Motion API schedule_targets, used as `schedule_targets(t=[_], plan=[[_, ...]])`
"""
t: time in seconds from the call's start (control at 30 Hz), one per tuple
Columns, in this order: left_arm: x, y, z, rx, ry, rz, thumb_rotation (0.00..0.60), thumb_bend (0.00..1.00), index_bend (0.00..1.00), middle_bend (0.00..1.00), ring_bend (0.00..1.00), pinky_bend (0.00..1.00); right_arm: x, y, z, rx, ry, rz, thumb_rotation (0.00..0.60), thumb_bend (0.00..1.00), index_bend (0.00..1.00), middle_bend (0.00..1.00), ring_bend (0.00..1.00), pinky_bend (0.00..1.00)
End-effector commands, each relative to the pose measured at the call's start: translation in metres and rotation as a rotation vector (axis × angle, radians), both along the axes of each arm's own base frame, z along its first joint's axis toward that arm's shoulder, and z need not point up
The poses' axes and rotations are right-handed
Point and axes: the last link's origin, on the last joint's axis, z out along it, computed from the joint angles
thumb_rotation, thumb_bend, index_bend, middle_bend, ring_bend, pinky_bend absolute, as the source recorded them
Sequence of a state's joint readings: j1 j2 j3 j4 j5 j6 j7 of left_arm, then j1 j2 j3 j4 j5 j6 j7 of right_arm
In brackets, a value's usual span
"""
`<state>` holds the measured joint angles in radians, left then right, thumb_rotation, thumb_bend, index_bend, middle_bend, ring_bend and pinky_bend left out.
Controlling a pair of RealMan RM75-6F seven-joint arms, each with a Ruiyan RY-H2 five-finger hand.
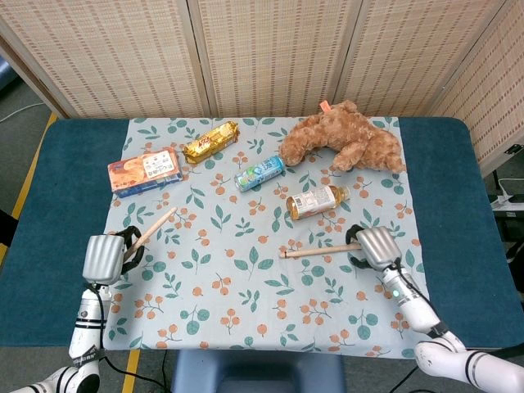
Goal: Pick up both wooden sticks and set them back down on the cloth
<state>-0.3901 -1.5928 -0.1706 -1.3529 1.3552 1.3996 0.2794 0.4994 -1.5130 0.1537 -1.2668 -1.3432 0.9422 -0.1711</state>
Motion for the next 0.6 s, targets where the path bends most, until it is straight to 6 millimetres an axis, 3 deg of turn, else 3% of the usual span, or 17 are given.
schedule_targets(t=[0.03, 0.6], plan=[[0.003, -0.001, 0.004, 0.009, -0.008, -0.015, 0.6, 0.42, 0.65, 0.83, 1.0, 1.0, 0.005, -0.006, -0.012, 0.006, -0.006, 0.004, 0.6, 0.16, 0.49, 0.37, 0.87, 1.0], [0.003, -0.002, 0.014, 0.022, -0.023, -0.02, 0.6, 0.42, 0.66, 0.83, 1.0, 1.0, 0.013, -0.018, -0.047, 0.017, 0.021, 0.017, 0.6, 0.16, 0.56, 0.42, 0.89, 1.0]])
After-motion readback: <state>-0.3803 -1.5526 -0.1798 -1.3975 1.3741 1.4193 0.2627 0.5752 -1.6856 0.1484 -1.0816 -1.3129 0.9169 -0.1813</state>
